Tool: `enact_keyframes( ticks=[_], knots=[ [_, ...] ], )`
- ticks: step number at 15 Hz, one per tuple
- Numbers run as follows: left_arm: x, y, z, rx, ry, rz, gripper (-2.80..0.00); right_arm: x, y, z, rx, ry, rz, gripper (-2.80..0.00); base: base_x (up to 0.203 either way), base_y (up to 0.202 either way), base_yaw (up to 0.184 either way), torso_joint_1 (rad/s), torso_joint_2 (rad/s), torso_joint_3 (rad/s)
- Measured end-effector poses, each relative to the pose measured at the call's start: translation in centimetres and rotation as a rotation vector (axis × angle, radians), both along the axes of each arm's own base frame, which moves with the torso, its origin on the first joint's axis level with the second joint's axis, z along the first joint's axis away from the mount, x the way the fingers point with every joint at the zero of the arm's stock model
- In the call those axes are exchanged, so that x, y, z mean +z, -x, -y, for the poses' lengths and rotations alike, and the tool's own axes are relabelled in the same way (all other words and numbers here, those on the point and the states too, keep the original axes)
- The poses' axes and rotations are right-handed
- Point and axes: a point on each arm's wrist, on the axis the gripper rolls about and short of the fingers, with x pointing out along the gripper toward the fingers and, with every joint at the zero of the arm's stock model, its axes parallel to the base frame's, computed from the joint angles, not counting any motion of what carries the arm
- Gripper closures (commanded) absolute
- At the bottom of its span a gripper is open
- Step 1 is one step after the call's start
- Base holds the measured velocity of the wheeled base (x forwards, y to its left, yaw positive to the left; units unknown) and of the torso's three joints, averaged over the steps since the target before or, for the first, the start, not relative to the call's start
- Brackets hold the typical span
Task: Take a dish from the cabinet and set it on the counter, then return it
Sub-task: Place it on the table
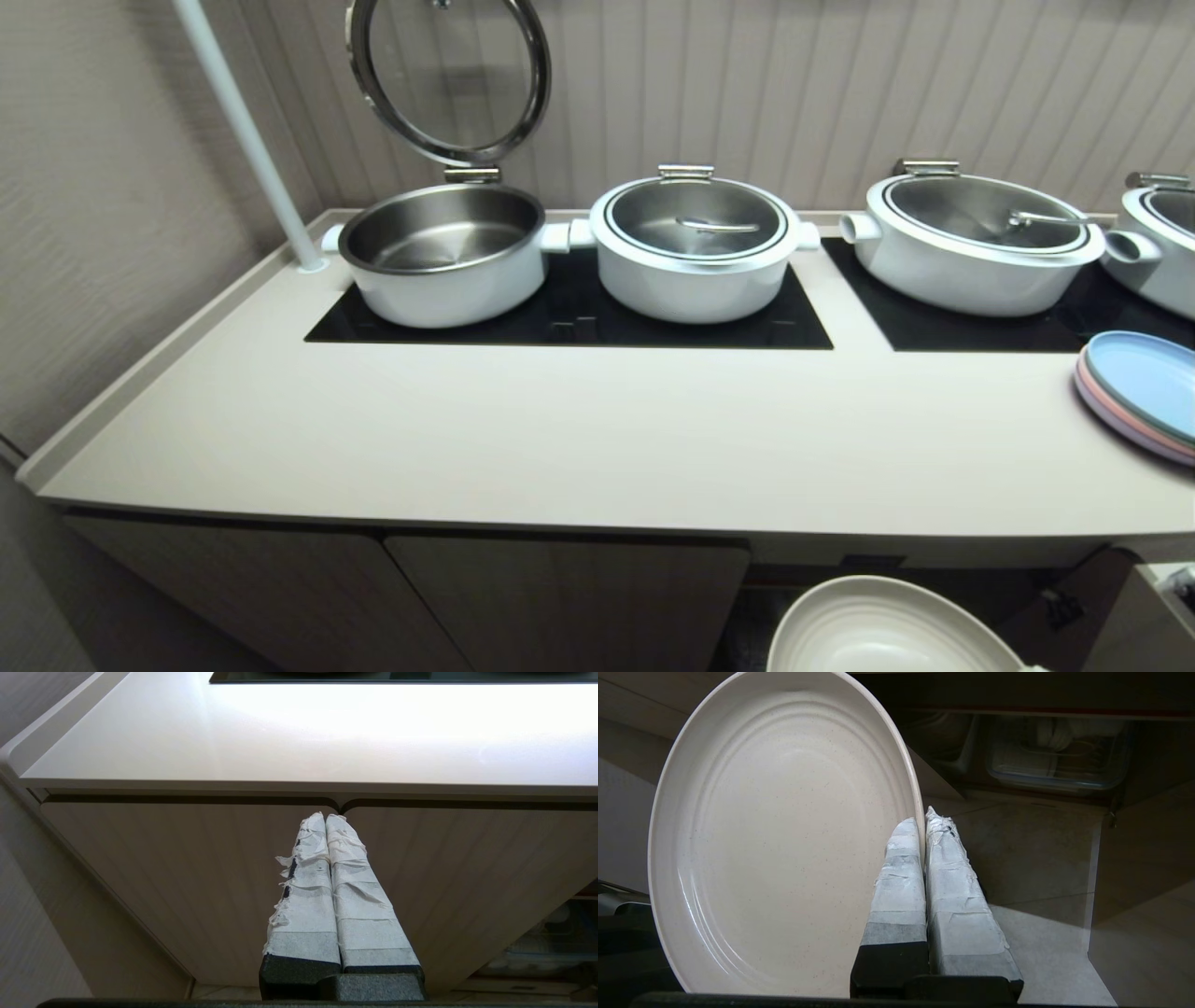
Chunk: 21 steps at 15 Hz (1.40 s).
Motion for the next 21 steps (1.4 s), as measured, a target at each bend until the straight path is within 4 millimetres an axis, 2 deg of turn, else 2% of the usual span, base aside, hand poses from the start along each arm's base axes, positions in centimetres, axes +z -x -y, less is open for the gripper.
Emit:
enact_keyframes(
  ticks=[7,21],
  knots=[
    [0.0,0.0,0.0,0.000,0.000,0.000,0.00,0.4,-0.6,0.0,-0.013,-0.015,0.010,0.00,0.000,0.000,0.000,0.000,0.00,0.000],
    [0.0,0.0,0.0,0.000,-0.001,0.000,0.00,4.5,-4.9,-0.1,-0.062,-0.084,0.028,0.00,0.000,0.000,0.000,0.000,0.00,0.000]
  ],
)
